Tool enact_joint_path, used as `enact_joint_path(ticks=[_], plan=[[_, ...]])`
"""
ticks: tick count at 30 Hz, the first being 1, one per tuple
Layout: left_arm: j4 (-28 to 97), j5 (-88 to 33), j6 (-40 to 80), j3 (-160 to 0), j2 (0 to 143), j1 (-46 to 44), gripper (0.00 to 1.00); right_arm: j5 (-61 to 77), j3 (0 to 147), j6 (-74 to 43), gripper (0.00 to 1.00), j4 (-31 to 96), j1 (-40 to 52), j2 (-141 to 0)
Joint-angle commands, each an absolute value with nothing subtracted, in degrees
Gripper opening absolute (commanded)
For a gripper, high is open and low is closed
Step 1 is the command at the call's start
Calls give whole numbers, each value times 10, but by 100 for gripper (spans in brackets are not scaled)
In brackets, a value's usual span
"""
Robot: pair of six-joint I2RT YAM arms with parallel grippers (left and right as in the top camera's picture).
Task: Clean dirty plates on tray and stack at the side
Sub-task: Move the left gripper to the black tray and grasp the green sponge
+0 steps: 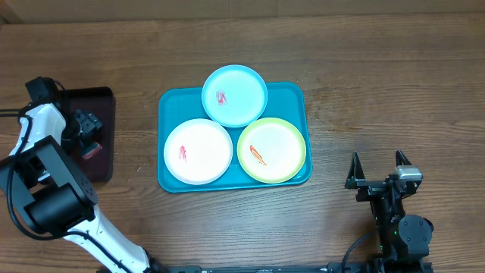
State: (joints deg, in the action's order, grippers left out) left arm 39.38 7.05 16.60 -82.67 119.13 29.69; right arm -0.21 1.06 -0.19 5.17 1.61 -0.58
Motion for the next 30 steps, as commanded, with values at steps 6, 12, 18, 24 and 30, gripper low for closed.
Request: enact_joint_path(ticks=[6,12,18,24,30], plan=[[402,64,173,-837,1208,300,44,1,5,1,100,49,19,-2],[418,65,172,-837,1208,300,4,1,5,1,100,49,19,-2],[460,46,172,-837,1208,300,100,1,5,1,100,48,19,-2],[505,16,172,-837,1208,300,89,1,5,1,100,48,19,-2],[505,15,172,-837,1208,300,16,1,5,1,100,48,19,-2]])
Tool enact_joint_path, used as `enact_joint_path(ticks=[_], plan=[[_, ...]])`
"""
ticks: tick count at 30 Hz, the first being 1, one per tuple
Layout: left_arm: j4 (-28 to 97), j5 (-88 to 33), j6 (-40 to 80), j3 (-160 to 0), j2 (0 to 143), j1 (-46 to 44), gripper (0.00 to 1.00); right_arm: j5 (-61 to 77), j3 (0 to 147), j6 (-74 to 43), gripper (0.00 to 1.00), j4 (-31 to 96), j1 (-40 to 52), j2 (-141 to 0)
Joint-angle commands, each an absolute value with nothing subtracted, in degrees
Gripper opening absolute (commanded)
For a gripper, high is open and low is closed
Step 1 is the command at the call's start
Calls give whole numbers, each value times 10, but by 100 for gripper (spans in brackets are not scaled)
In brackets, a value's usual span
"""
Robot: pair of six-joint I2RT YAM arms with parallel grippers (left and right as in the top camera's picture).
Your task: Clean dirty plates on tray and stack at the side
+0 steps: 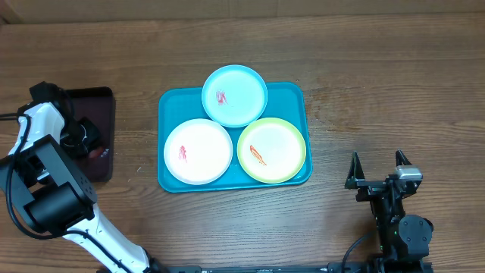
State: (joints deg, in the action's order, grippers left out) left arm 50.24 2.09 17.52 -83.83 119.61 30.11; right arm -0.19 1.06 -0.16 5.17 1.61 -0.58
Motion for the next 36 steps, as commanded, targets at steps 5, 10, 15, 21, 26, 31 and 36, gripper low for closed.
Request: enact_joint_path(ticks=[5,10,15,21,26,31,36], plan=[[492,15,172,-837,1208,300,39,1,5,1,100,48,19,-2],[458,35,171,-837,1208,300,100,1,5,1,100,49,19,-2],[416,41,165,-837,1208,300,100,1,5,1,100,49,18,-2],[390,51,165,-837,1208,300,55,1,5,1,100,49,19,-2],[393,51,165,-837,1208,300,4,1,5,1,100,48,19,-2],[420,50,165,-837,1208,300,85,1,5,1,100,49,19,-2],[466,48,165,-837,1208,300,100,1,5,1,100,49,19,-2]])
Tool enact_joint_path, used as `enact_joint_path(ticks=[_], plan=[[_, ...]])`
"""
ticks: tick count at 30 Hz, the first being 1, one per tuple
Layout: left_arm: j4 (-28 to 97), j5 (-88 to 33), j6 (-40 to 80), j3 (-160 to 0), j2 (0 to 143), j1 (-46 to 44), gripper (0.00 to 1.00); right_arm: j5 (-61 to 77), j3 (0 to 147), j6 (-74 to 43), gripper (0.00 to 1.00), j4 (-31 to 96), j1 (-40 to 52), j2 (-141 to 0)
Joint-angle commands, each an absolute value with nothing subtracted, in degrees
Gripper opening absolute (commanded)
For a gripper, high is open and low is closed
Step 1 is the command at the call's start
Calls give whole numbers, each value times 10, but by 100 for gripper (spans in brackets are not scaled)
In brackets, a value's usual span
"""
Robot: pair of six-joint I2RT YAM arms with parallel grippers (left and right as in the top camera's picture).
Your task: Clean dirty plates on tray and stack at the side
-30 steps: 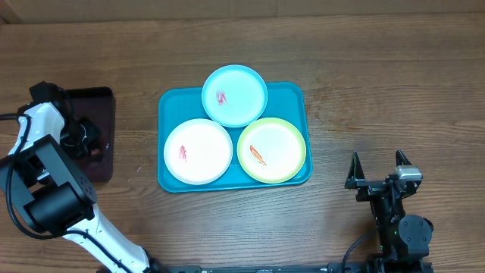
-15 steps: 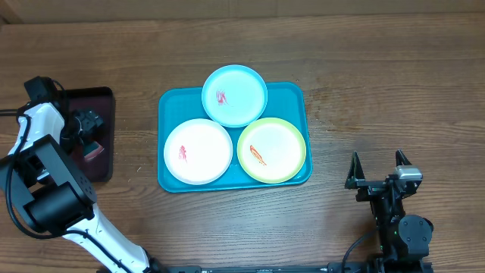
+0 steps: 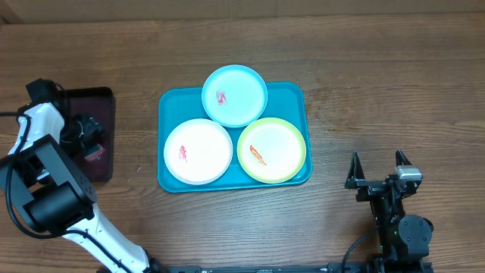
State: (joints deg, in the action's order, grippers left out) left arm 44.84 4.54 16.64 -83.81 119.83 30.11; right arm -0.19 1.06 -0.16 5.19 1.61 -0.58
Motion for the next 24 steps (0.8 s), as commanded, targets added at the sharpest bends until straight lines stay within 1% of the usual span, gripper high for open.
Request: enact_joint_path(ticks=[1,2,6,7,9,10,14,15,16,17,24], plan=[[477,48,166,-837,1208,300,100,1,5,1,100,48,19,-2],[486,48,168,-837,1208,300,98,1,5,1,100,48,19,-2],[501,42,168,-837,1208,300,39,1,5,1,100,48,19,-2],[502,42,168,-837,1208,300,27,1,5,1,100,49,18,-2],[501,42,168,-837,1208,300,9,1,5,1,100,48,19,-2],[501,42,168,-837,1208,300,4,1,5,1,100,49,19,-2],[498,46,167,-837,1208,300,4,1,5,1,100,48,19,-2],[495,46,167,-837,1208,300,31,1,5,1,100,48,19,-2],[492,47,167,-837,1208,300,88,1,5,1,100,49,19,-2],[487,47,167,-837,1208,300,100,1,5,1,100,49,19,-2],[463,51,167,-837,1207,300,100,1,5,1,100,49,19,-2]])
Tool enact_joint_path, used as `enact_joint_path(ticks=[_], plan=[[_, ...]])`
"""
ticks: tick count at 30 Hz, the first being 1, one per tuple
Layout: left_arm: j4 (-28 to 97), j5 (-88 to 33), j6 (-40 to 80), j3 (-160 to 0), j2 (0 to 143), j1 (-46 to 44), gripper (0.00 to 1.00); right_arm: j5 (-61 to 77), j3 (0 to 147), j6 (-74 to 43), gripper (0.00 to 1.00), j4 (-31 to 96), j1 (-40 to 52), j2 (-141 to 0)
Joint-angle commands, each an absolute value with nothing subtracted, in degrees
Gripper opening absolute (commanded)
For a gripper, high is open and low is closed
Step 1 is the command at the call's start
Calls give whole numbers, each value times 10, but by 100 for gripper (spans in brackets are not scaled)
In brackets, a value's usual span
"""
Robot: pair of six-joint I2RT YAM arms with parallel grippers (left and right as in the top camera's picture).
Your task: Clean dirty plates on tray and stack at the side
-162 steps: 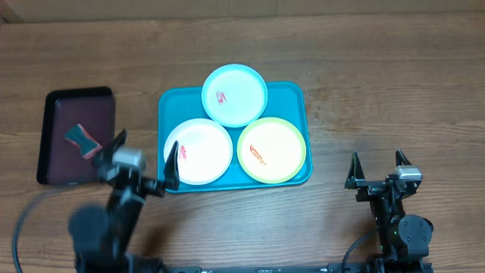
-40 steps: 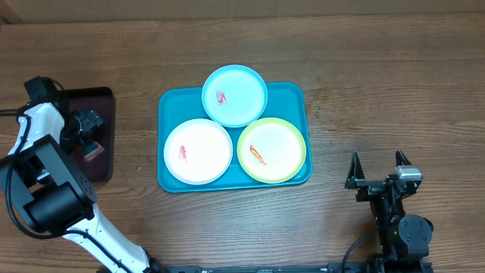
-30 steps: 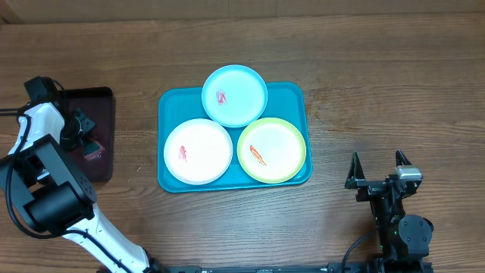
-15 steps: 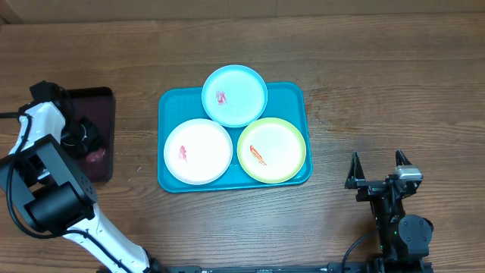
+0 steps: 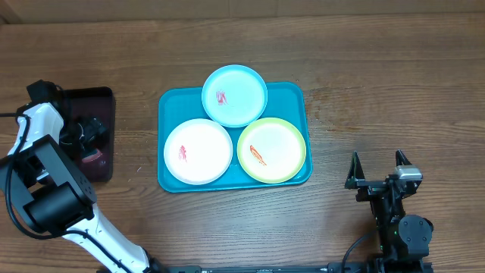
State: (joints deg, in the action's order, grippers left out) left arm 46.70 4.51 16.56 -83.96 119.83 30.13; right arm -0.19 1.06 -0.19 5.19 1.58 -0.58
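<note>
A teal tray (image 5: 299, 95) in the middle of the table holds three plates, each with a red smear. These are a light blue plate (image 5: 242, 87) at the back, a white plate (image 5: 204, 155) at front left and a green-rimmed plate (image 5: 280, 144) at front right. My left gripper (image 5: 85, 135) hangs low over a dark maroon mat (image 5: 102, 102) at the far left. A small reddish thing (image 5: 92, 158) lies just in front of it, and the jaws are too dark to read. My right gripper (image 5: 377, 168) stands open near the front right, holding nothing.
The left arm's white links (image 5: 42, 174) run along the table's left edge toward the front. The right arm's base (image 5: 402, 227) sits at the front edge. Bare wood table (image 5: 379, 76) lies right of the tray.
The left gripper stays over the dark mat in almost the same spot. The reddish thing sits slightly nearer the front. Plates, tray and right arm are unchanged.
The left gripper has stayed over the dark mat throughout. It was near the mat's middle, then slightly lower and further left, then back a little, with the reddish thing close by it each time. The plates and right gripper never moved.
</note>
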Motion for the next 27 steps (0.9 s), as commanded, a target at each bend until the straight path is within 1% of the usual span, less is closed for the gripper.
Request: enact_joint_path(ticks=[1,3,4,5,6,7,9,10,15,20,24,27], plan=[[463,51,167,-837,1207,300,95,1,5,1,100,48,18,-2],[463,61,167,-838,1207,300,84,1,5,1,100,48,19,-2],[463,74,167,-839,1207,300,73,1,5,1,100,49,19,-2],[464,82,167,-841,1207,300,67,1,5,1,100,48,19,-2],[465,90,167,-844,1207,300,49,1,5,1,100,49,18,-2],[468,92,167,-846,1207,300,35,1,5,1,100,48,19,-2],[479,92,167,-855,1207,300,13,1,5,1,100,49,19,-2],[484,92,167,-861,1207,300,4,1,5,1,100,49,19,-2],[557,92,167,-928,1207,300,4,1,5,1,100,48,18,-2],[662,84,168,-1040,1207,299,4,1,5,1,100,48,19,-2],[722,33,168,-1110,1204,299,4,1,5,1,100,49,19,-2],[727,-3,168,-1112,1204,296,4,1,5,1,100,49,19,-2]])
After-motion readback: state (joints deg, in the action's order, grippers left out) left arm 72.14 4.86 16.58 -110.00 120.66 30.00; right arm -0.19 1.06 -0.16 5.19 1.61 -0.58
